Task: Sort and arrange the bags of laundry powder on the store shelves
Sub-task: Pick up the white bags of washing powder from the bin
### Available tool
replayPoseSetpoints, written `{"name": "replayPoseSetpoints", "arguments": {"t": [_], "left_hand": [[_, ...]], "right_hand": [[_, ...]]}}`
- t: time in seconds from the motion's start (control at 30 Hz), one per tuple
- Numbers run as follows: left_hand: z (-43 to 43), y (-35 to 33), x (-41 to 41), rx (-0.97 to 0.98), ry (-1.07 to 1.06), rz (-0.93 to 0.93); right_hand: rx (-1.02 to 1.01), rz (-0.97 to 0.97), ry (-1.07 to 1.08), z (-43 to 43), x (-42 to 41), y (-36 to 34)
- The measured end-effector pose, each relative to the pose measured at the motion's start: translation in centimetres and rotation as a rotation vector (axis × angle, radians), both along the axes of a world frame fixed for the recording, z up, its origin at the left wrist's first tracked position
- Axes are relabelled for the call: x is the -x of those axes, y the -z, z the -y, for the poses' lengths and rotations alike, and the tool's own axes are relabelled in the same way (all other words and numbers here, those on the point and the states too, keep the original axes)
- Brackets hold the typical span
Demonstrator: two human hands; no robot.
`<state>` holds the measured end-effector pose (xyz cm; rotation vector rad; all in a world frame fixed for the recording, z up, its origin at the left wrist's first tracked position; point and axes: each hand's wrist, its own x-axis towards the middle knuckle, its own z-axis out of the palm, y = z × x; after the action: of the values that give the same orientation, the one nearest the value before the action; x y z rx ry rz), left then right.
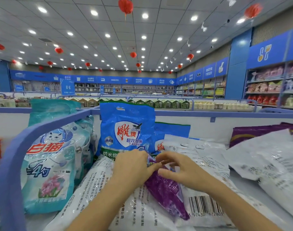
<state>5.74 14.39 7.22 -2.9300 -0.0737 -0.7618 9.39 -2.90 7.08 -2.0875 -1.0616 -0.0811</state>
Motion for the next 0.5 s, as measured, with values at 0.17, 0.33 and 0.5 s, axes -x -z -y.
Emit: {"name": "replayPoseSetpoints", "arguments": {"t": [0.17, 0.33, 0.5], "left_hand": [[1.8, -2.8, -1.4, -0.015, -0.068, -0.042], [0.2, -5.6, -1.8, 0.686, 0.296, -0.292], [-2.3, -5.4, -1.5, 1.334, 0.56, -0.029]], "right_hand": [[0.013, 0.219, 0.329, -1.0, 1.7, 2.6], [-0.261, 0.201, 0.472, -1.2, -0.1, 2.8], [-0.601, -0.032, 0.516, 0.9, -1.7, 2.1]]}}
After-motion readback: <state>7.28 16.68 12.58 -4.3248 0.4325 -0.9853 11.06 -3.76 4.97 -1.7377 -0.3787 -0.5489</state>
